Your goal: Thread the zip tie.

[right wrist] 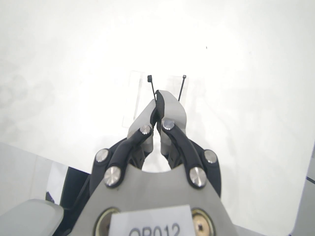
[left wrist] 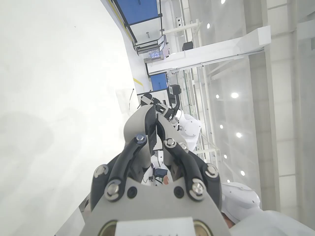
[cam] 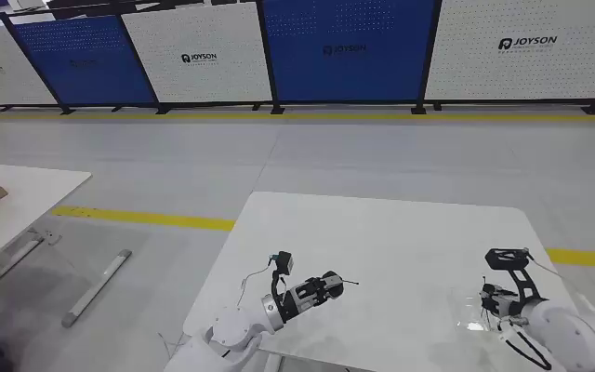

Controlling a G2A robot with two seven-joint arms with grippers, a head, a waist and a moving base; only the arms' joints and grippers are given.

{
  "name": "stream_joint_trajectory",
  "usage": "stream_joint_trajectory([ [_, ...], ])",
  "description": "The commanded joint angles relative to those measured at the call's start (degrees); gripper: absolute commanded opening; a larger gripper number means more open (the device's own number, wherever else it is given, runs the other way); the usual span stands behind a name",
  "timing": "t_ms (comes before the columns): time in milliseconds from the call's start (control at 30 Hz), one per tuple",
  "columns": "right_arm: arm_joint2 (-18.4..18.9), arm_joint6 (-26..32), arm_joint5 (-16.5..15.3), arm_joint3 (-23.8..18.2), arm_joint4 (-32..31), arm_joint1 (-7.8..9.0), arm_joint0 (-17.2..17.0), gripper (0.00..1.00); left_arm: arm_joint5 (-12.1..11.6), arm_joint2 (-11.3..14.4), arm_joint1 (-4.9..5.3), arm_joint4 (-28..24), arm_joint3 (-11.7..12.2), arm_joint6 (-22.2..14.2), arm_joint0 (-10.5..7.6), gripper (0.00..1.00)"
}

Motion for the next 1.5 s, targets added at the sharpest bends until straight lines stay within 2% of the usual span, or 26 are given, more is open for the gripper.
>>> stream_joint_trajectory([
  [0,2.8,-5.4,0.7,-3.0,2.3,-0.07,-2.3,0.00,0.0,0.0,0.00,0.0,0.0,0.0,0.00,0.00],
  [133,7.5,-19.2,-0.2,-8.9,7.1,-0.51,-10.9,0.00,0.0,0.0,0.00,0.0,0.0,0.0,0.00,0.00],
  [233,8.2,-26.3,0.2,-11.5,8.0,-0.96,-16.9,0.00,0.0,0.0,0.00,0.0,0.0,0.0,0.00,0.00],
  [267,8.0,-26.8,-0.1,-11.6,8.8,-1.05,-17.7,0.00,0.0,0.0,0.00,0.0,0.0,0.0,0.00,0.00],
  [700,8.0,-26.8,-0.1,-11.6,8.8,-1.05,-17.7,0.00,0.1,0.0,0.00,0.3,0.0,0.1,-0.04,0.00],
  [833,8.0,-26.8,-0.1,-11.6,8.8,-1.05,-17.7,0.00,2.6,3.0,0.10,9.5,-1.7,-0.2,-0.70,0.00],
  [900,8.0,-26.8,-0.1,-11.6,8.8,-1.05,-17.7,0.00,4.1,4.9,0.03,14.5,-2.2,0.9,-0.88,0.00],
  [1000,8.0,-26.8,-0.1,-11.6,8.8,-1.05,-17.7,0.00,5.0,7.8,-0.10,20.3,-1.9,1.6,-1.14,0.00],
  [1100,8.0,-26.8,-0.1,-11.6,8.8,-1.05,-17.7,0.00,4.1,8.6,-0.32,17.9,-1.0,2.2,-1.01,0.00],
  [1467,8.0,-26.8,-0.1,-11.6,8.8,-1.05,-17.7,0.00,4.1,8.7,-0.37,17.6,-1.2,2.6,-1.09,0.00],
])
